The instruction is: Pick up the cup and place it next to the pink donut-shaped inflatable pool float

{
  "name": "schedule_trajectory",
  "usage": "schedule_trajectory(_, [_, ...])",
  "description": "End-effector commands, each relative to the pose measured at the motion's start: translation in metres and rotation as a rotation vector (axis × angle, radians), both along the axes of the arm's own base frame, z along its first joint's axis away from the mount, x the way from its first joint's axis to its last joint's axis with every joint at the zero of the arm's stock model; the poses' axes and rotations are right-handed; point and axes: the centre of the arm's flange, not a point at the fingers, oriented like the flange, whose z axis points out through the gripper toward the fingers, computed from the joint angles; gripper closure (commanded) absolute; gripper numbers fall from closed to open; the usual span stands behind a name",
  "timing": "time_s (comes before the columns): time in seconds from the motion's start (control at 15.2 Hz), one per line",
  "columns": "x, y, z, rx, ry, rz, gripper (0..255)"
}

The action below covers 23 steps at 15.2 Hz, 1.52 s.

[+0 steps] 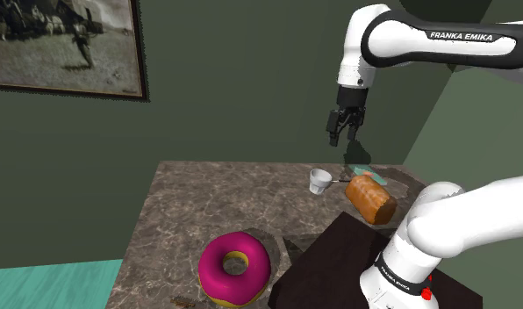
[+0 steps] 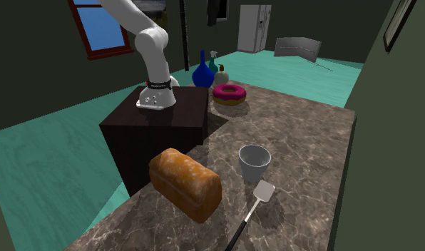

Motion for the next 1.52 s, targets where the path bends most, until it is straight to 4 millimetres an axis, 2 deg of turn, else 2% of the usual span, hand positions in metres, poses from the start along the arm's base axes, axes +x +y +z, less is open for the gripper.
schedule_trajectory(0.0, [0.000,0.000,0.000,0.000,0.000,0.000,0])
schedule_trajectory(1.45, [0.080,-0.168,-0.209,-0.080,-0.048,0.051,0])
